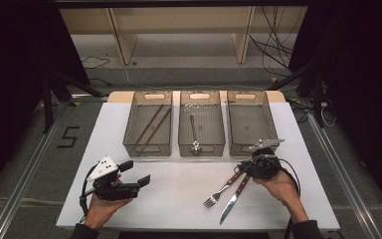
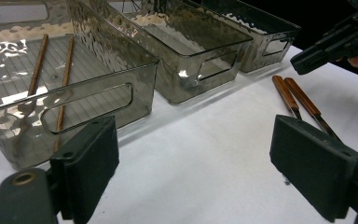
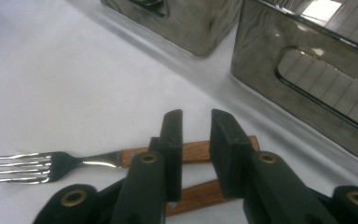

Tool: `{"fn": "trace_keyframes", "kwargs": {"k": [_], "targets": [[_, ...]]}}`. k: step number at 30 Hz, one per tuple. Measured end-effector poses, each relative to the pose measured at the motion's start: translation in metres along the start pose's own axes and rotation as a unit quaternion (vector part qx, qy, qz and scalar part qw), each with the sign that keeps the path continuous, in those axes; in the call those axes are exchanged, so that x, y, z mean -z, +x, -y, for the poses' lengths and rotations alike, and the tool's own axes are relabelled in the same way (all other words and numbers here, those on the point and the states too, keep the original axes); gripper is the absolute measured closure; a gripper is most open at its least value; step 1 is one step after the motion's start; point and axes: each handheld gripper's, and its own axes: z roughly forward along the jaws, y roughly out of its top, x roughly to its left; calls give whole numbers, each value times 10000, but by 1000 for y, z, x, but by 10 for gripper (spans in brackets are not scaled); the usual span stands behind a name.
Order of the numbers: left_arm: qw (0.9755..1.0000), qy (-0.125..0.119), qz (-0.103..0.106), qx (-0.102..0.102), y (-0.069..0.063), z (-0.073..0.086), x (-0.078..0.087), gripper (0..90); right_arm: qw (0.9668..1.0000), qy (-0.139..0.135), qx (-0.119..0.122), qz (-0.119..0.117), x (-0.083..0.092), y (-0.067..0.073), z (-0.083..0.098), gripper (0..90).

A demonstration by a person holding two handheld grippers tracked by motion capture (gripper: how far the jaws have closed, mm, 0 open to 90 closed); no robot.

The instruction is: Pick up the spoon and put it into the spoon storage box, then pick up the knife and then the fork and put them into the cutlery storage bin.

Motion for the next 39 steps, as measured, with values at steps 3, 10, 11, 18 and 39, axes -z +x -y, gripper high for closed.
{"fn": "trace_keyframes", "kwargs": {"k": [3, 10, 11, 18, 39], "targets": [[10000, 4, 7, 6, 0, 0, -1, 149, 10000, 30, -3, 9, -2, -2, 2, 779], [10000, 15, 22, -1, -1, -1, -3, 149, 10000, 56, -7, 32, -1, -4, 4, 862], [10000, 16, 22, 11, -2, -1, -3, 149, 10000, 59, 6, 62, -2, -4, 5, 870], [10000, 21, 32, -5, -1, -1, -3, 149, 9998, 145, -18, 131, -5, -6, 7, 900], [10000, 4, 6, -25, -2, 0, 0, 148, 9985, 457, 23, 309, -19, -11, 12, 900]]}}
